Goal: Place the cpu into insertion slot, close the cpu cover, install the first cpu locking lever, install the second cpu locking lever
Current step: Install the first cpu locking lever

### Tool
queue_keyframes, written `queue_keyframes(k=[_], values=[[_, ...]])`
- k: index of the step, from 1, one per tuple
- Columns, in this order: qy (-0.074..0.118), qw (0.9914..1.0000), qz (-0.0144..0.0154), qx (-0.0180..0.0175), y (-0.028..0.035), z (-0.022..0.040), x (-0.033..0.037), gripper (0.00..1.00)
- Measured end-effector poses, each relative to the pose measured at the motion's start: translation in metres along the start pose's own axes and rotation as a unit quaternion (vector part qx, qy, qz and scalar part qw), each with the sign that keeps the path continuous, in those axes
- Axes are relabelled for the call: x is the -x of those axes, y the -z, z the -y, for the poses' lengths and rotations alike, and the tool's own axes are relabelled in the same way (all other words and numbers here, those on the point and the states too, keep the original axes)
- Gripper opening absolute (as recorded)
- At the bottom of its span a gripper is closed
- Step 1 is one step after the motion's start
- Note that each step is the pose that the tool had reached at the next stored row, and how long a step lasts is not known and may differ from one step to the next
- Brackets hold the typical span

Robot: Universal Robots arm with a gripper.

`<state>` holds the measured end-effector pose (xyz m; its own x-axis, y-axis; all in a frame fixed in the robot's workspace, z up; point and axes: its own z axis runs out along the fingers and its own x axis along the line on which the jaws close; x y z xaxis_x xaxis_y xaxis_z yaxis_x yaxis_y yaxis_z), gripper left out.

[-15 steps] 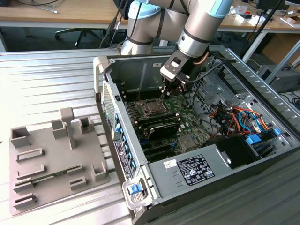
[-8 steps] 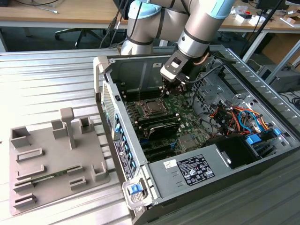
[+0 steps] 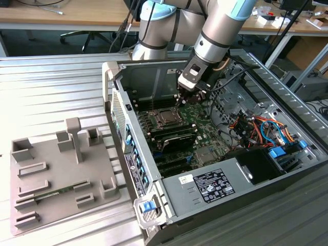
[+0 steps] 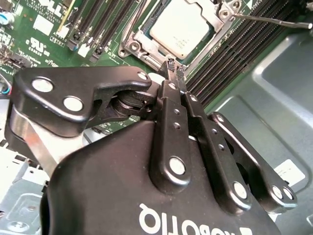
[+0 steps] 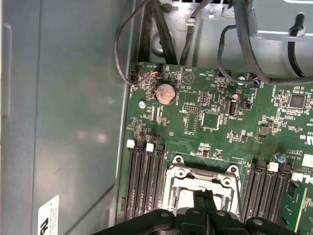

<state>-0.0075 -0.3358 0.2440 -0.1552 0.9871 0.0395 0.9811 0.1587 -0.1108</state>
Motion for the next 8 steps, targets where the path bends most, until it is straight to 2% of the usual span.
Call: queue_keyframes(k=[5, 8], values=[[0.026, 0.99966, 0.0029, -0.001, 0.0, 0.0, 0.0, 0.11], [0.034, 0.99942, 0.0038, -0.0013, 0.0, 0.0, 0.0, 0.11]])
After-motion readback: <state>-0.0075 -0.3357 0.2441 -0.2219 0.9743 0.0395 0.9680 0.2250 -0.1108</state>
